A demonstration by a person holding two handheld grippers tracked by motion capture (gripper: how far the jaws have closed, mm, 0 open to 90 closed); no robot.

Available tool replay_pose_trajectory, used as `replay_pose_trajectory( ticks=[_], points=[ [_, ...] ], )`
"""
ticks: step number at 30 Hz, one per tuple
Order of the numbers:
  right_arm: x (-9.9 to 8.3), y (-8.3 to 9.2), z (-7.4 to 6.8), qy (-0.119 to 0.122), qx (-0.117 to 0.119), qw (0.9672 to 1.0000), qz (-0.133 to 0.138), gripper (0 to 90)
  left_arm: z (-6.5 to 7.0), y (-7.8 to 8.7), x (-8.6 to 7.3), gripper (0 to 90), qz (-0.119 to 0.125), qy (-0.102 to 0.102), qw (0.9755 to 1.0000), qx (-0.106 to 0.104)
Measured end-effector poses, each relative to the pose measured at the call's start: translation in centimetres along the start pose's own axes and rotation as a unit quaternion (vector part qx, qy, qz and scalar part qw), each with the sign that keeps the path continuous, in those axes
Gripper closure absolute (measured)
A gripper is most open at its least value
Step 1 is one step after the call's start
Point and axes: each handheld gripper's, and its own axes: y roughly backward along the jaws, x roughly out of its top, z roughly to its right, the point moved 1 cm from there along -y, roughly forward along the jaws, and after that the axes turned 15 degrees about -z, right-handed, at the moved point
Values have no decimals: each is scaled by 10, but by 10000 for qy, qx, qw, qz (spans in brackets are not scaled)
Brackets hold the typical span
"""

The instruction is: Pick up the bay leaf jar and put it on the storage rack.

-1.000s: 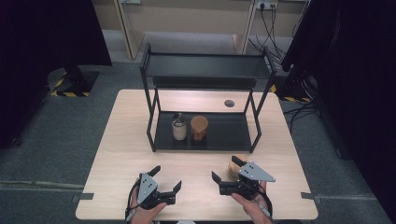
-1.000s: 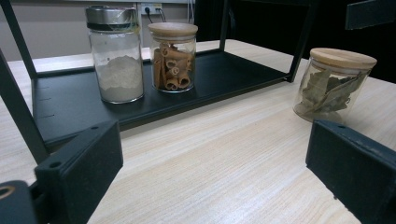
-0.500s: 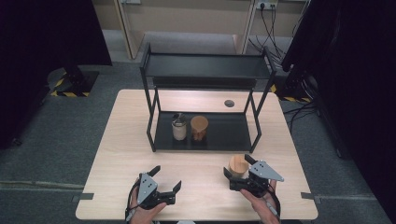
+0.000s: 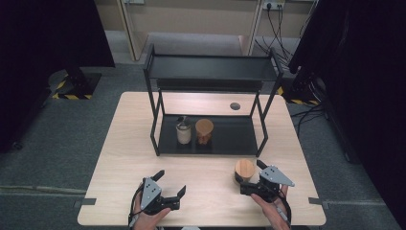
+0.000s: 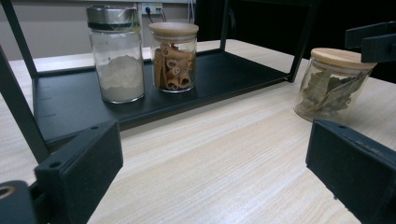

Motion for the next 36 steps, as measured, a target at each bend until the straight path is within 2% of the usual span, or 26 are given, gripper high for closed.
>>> replay_pose_trajectory(
  ticks=[22,36],
  points=[
    [-7,-13,5,-101,23,9994,-316,41,0,0,0,30,-3,-7,10000,-7],
    [-8,-21,8,-138,94,9987,-476,112,0,-1,0,30,-8,-4,10000,-16]
  ],
)
